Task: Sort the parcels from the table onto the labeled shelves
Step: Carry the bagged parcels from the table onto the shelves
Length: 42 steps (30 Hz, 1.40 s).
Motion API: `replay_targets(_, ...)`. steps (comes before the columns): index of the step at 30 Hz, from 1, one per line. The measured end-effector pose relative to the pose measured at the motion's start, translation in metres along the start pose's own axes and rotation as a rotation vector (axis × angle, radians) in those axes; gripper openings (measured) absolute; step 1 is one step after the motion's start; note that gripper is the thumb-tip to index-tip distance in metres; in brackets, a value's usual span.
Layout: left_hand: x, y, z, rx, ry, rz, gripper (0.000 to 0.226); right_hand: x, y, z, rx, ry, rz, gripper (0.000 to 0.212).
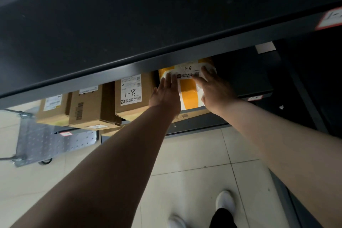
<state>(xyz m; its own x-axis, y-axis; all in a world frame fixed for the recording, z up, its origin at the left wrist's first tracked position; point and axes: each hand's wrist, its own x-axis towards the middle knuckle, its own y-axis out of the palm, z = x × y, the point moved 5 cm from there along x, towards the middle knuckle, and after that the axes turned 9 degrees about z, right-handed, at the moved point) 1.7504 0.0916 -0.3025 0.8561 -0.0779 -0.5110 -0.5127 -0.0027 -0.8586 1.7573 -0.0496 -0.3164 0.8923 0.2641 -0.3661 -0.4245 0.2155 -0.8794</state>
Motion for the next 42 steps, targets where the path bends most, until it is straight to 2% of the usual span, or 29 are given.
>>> replay_targets(4, -0.03, 0.003, 0.0, -0.028, 0.009, -0.067, 0.09, -0.024, 0.003, -0.006, -0.029, 0.031, 0.045, 0.082)
replay_targets(8, -0.068, 0.018, -0.003, 0.188, 0.118, 0.084, 0.069, -0.064, 0.008, -0.006, -0.12, 0.051, 0.136, 0.07)
replay_targets(11, -0.098, 0.018, -0.005, 0.308, 0.188, 0.192, 0.052, -0.099, 0.011, 0.002, -0.09, 0.118, 0.256, 0.055)
replay_targets(14, -0.125, 0.008, -0.011, 0.351, 0.221, 0.211, 0.047, -0.139, 0.017, 0.007, -0.046, 0.216, 0.376, 0.05)
replay_targets(18, -0.161, -0.008, -0.023, 0.312, 0.265, 0.276, 0.044, -0.19, 0.013, 0.019, -0.013, 0.276, 0.426, 0.05)
replay_targets(24, -0.225, -0.023, -0.044, 0.365, 0.441, 0.312, 0.042, -0.279, -0.014, 0.046, 0.139, 0.411, 0.287, 0.05)
replay_targets(29, -0.292, -0.028, -0.073, 0.49, 0.668, 0.299, 0.043, -0.371, -0.02, 0.071, 0.207, 0.574, 0.188, 0.05)
replay_targets(36, -0.381, -0.013, -0.139, 0.624, 0.918, 0.299, 0.04, -0.511, 0.012, 0.082, 0.326, 0.844, 0.091, 0.048)
replay_targets(42, -0.484, 0.044, -0.216, 0.806, 1.142, 0.317, 0.048, -0.661, 0.059, 0.094, 0.482, 1.114, -0.022, 0.049)
